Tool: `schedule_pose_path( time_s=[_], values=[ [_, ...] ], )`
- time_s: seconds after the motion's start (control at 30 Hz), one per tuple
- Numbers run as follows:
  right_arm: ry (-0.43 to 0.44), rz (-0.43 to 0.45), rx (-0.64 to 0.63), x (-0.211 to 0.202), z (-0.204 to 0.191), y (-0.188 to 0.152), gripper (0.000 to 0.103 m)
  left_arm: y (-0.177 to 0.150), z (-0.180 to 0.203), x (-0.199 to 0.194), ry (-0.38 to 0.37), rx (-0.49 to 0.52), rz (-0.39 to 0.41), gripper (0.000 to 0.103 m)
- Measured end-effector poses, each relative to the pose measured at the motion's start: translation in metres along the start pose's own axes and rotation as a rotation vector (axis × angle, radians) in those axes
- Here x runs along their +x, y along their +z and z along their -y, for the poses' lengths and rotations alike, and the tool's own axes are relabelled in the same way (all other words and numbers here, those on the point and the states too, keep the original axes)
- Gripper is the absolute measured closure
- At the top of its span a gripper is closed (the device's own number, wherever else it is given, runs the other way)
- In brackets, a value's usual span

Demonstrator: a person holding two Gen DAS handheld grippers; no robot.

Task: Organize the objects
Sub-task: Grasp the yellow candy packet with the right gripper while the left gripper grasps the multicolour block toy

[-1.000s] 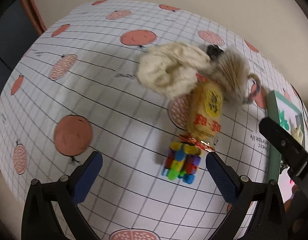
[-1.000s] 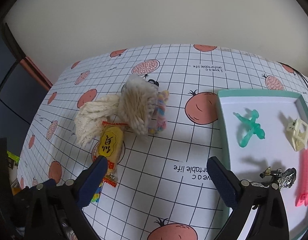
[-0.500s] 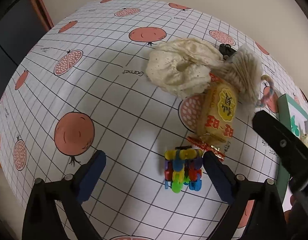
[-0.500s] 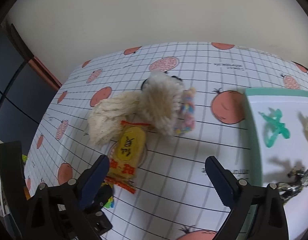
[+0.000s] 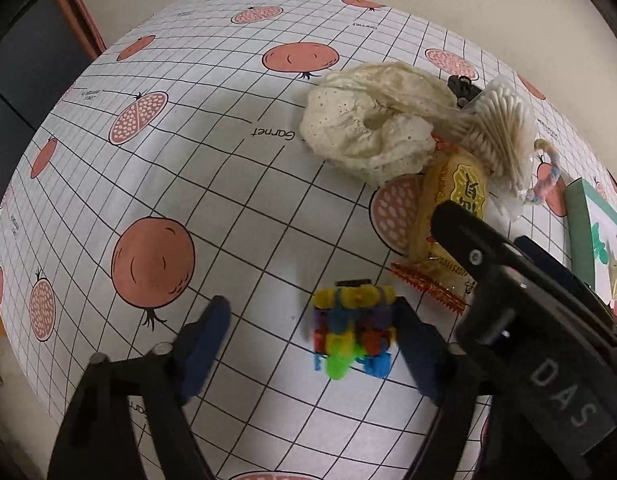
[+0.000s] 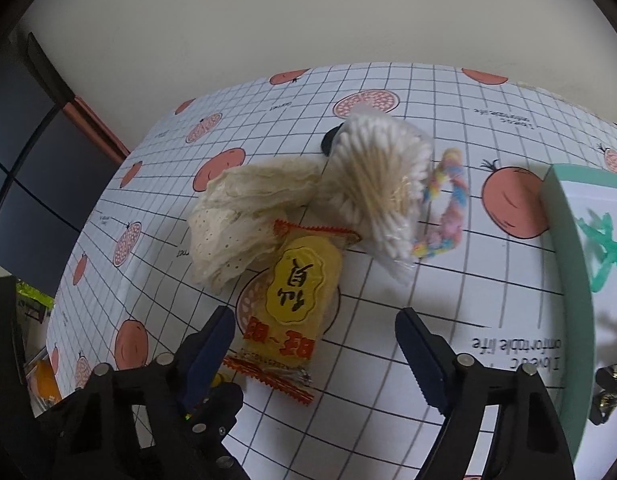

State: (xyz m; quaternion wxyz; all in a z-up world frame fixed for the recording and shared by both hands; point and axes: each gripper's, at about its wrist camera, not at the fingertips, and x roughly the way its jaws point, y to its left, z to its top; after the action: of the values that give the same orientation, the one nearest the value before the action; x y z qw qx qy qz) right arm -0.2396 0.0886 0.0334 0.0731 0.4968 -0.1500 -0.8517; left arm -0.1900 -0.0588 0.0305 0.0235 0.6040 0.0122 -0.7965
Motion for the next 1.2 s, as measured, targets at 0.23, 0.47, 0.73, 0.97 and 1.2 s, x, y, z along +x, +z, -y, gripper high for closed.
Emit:
schedule_pose_path(
  time_s=[0.23,0.47,0.73,0.97,1.2],
  values=[
    [0.000,-0.001,-0.018,0.009,-0.007,-0.003,0.028,-0.004,0.000,0.000,-0.008,-0.003,-0.015,0.029],
    [0.003,-0.002,-0.018,0.009,-0.008,-0.002,0.055,-0.006,-0.002,-0.004,0.000,-0.002,-0.010,0.037],
    [0.002,-0.012,-0.007,0.007,-0.003,-0.004,0.064,-0.010,-0.002,-0.012,-0.002,0.001,0.011,0.060],
    [0.010,-0.018,-0.003,0.006,-0.001,-0.004,0.066,-0.014,-0.003,-0.017,-0.005,-0.010,0.020,0.064],
    [0.009,-0.035,-0.005,0.003,0.002,-0.004,0.067,-0.017,-0.006,-0.022,-0.023,-0.035,0.021,0.064]
  ],
)
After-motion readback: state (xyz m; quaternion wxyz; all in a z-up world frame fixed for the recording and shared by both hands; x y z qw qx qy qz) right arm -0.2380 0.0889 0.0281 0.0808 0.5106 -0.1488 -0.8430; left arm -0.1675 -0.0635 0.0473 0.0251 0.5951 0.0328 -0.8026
